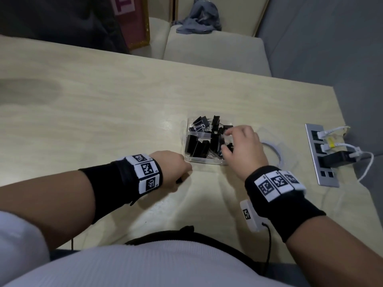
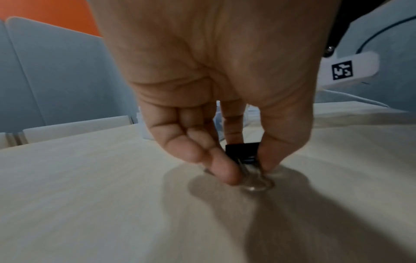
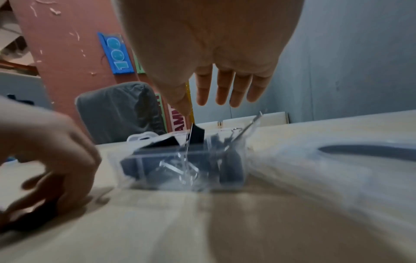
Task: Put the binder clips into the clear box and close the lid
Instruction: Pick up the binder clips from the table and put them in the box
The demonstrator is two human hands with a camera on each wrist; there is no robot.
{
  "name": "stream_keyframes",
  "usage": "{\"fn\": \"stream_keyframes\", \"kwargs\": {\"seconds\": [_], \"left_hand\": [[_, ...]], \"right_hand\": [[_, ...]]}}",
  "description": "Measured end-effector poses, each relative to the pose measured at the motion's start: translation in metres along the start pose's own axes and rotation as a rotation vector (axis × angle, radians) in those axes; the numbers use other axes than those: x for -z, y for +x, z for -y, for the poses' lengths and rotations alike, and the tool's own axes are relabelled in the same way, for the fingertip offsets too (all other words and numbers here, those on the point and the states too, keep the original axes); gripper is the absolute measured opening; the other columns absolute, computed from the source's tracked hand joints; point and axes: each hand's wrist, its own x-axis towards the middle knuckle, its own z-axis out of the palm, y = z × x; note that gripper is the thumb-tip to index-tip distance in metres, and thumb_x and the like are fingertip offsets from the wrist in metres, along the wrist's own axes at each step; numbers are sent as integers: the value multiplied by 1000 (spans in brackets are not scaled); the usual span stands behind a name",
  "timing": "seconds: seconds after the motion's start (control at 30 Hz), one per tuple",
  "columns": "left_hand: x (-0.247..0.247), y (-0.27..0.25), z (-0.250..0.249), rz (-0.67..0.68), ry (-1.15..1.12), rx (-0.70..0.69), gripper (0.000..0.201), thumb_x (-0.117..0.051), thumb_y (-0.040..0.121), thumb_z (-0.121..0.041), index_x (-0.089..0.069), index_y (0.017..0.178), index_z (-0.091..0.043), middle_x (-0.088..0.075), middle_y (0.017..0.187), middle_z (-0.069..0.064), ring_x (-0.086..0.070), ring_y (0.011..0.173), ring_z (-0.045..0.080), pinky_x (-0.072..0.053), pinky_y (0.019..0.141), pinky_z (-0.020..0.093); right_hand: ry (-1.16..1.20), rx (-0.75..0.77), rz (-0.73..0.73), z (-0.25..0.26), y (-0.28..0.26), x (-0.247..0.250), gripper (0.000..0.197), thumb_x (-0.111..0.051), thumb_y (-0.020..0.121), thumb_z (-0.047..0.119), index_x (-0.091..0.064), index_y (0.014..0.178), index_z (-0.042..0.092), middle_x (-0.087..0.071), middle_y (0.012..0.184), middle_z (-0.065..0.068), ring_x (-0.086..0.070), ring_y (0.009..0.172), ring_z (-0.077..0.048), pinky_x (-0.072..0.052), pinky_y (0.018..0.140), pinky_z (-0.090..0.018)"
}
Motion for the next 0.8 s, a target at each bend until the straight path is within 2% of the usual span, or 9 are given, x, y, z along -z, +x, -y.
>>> {"fn": "stream_keyframes", "kwargs": {"seconds": [0.1,0.17,0.23,0.3,0.4,0.5,0.6,0.7,0.8], "left_hand": [[16,0,-3,-12,-53,-88,38,-73,72,-44,-57,101,-24,-58,98,-1,-59,85,21,-49,70,31],[35,1,-2,-133,-195,-106,36,-74,72,-41,-57,98,-24,-57,91,-5,-58,82,18,-44,68,27],[55,7,4,-277,-275,-75,32,-72,73,-30,-58,101,-21,-55,90,-4,-57,81,20,-43,68,26],[72,16,12,-407,-315,-25,34,-69,74,-25,-57,106,-22,-56,96,-1,-57,85,20,-49,75,31],[84,30,22,-519,-332,62,43,-68,79,-19,-52,118,-23,-55,113,5,-59,93,22,-52,81,38],[80,37,25,-488,-242,127,51,-65,82,-21,-46,130,-25,-50,128,5,-58,105,26,-51,87,41],[61,41,19,-398,-88,74,58,-58,86,-33,-38,140,-28,-42,144,1,-51,122,25,-44,99,44],[39,42,15,-267,-14,85,69,-53,90,-43,-22,150,-25,-26,157,1,-35,139,22,-35,109,46],[30,41,16,-234,-19,85,73,-47,93,-45,-12,153,-21,-16,161,1,-14,149,20,-29,114,47]], "right_hand": [[3,-5,-23,-7,-15,-11,30,-57,85,27,-55,115,21,-49,121,-2,-44,115,-22,-38,101,-40],[52,-13,-106,-12,-21,-13,26,-58,85,27,-57,110,20,-49,118,-1,-45,113,-21,-39,99,-39],[102,-25,-183,-17,-23,-11,23,-57,86,26,-58,108,19,-49,117,-1,-44,113,-20,-38,99,-38],[121,-40,-232,-24,-24,-8,21,-56,88,25,-59,107,17,-50,116,-2,-45,113,-21,-36,99,-37],[81,-72,-193,-32,-26,-2,21,-53,91,26,-61,107,17,-52,115,-1,-46,112,-20,-34,98,-36],[11,-37,-102,-37,-27,-3,22,-50,92,23,-65,107,15,-56,110,-2,-48,108,-22,-35,94,-34],[33,10,-99,-38,-25,-9,22,-53,91,12,-68,106,9,-59,107,-6,-52,105,-24,-36,91,-27],[118,28,-146,-31,-20,-6,21,-53,89,4,-67,104,8,-60,106,-6,-56,98,-22,-38,85,-22],[159,105,-203,-21,-16,-2,23,-54,87,3,-64,107,10,-59,111,-7,-59,93,-22,-47,83,-28]]}}
